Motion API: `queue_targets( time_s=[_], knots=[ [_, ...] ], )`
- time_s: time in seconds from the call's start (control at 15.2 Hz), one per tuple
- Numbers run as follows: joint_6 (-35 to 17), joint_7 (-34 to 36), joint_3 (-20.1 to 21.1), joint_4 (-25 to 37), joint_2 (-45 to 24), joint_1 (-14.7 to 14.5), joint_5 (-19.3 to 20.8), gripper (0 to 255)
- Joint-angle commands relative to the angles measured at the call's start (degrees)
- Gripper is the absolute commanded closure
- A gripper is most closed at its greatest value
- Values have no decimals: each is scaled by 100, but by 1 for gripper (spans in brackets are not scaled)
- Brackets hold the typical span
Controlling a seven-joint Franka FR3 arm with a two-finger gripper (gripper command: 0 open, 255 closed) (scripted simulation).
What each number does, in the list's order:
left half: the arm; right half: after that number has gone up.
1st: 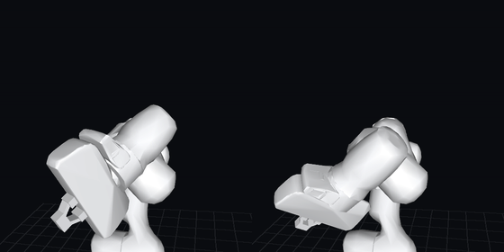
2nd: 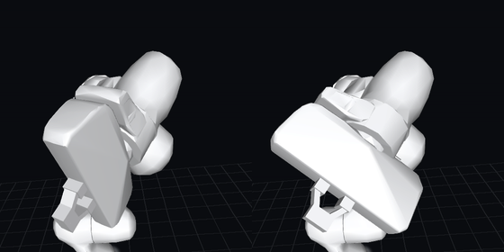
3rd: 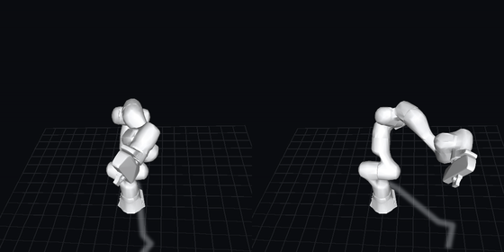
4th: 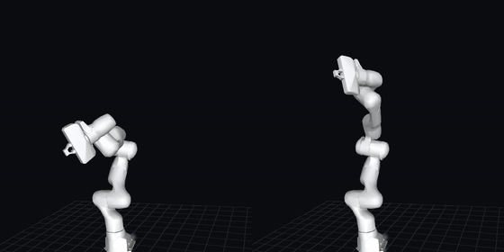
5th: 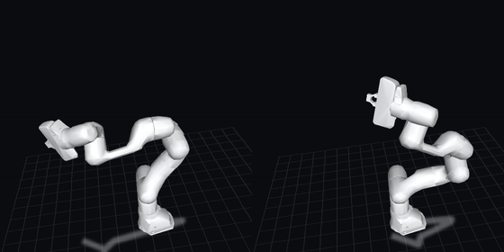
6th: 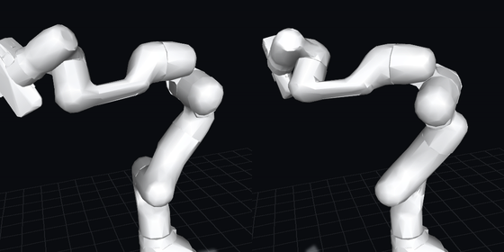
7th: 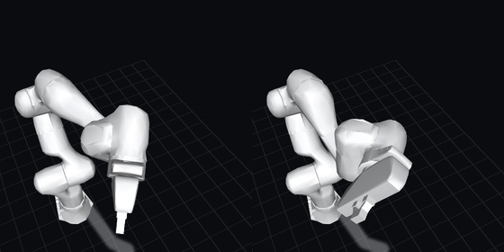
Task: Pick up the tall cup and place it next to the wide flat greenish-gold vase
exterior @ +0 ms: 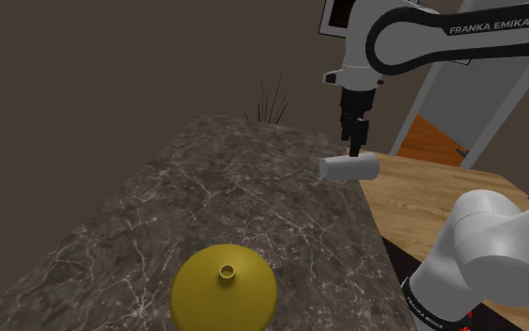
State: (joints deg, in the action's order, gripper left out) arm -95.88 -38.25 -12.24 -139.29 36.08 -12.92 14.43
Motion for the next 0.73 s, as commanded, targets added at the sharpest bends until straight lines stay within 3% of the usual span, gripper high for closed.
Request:
queue_targets(
  time_s=[0.0, 0.46, 0.66],
  knots=[
    [-218, -893, -180, 25, -181, -247, 159, 0],
    [-790, -866, -305, -539, -181, -182, 284, 0],
    [-790, -866, -306, -539, -181, -182, 284, 0]
  ],
)
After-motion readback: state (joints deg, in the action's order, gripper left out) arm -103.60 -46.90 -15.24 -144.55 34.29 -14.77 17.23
